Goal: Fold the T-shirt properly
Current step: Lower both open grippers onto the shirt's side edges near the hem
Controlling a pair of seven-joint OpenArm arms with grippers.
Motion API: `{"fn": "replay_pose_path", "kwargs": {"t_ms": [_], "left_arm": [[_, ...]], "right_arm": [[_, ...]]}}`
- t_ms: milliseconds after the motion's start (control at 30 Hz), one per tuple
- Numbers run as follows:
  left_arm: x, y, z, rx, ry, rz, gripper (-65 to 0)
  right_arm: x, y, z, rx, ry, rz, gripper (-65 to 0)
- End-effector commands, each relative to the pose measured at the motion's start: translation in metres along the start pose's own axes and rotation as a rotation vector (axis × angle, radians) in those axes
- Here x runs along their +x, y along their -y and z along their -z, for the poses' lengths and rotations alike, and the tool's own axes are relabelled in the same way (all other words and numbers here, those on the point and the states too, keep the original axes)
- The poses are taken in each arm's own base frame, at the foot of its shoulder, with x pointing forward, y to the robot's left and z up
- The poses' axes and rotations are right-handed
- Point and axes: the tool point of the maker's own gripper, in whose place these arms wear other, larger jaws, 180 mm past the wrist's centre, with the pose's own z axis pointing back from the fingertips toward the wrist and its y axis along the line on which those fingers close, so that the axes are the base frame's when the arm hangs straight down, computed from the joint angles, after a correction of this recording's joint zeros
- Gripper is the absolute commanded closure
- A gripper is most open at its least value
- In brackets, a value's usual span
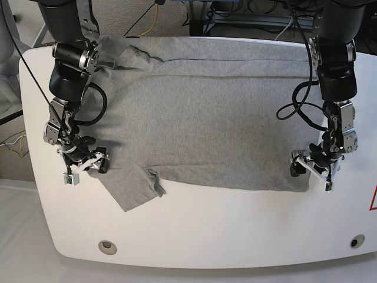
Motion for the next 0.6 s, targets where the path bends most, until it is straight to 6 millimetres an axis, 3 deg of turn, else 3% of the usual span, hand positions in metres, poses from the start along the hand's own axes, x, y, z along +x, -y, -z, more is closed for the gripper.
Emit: {"fn": "replay_pose_path", "kwargs": {"t_ms": [0,567], "left_arm": [[0.027,-0.004,-0.006,0.006,0.07,0.008,-45.3],[0.054,-0.017,-0.023,0.014,0.139,0.022,-45.3]], "right_arm": [[0.03,0.003,-0.004,-0.001,0.07,-0.011,-37.6],[0.042,0.003,-0.001,0.001,0.067,-0.011,-37.8]]}}
